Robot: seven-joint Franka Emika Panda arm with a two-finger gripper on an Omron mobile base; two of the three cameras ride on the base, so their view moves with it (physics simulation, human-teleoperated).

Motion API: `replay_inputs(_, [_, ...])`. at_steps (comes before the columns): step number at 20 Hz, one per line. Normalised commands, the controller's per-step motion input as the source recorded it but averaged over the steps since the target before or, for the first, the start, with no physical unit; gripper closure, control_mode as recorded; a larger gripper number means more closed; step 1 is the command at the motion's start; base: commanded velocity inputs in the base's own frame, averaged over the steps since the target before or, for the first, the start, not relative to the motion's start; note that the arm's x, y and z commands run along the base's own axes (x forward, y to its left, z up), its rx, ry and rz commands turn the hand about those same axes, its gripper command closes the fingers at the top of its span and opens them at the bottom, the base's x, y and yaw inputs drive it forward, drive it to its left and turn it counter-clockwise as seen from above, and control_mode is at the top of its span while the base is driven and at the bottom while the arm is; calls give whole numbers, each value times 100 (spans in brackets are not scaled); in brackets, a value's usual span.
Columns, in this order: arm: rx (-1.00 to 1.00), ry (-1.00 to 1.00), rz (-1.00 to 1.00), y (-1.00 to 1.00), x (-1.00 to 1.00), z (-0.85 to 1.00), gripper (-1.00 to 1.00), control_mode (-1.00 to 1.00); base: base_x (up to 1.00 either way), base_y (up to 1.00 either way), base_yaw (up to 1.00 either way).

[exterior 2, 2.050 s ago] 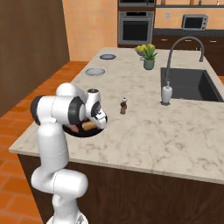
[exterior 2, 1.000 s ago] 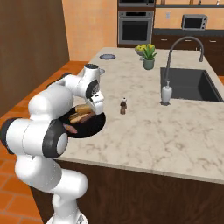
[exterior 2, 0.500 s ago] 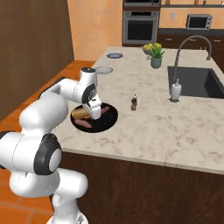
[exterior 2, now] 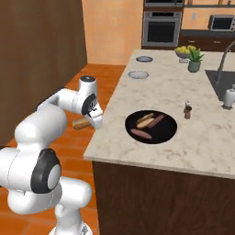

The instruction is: Place one bun and one sausage from the bowl on each plate.

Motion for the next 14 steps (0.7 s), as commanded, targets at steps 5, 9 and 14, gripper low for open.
replay_inputs(5, [0,0,0,0,0,0,100,100,18,100,-28])
replay_inputs(9, [0,0,0,0,0,0,100,100,51,100,-43])
replay_inputs(14, [0,0,0,0,0,0,100,100,79,100,-44])
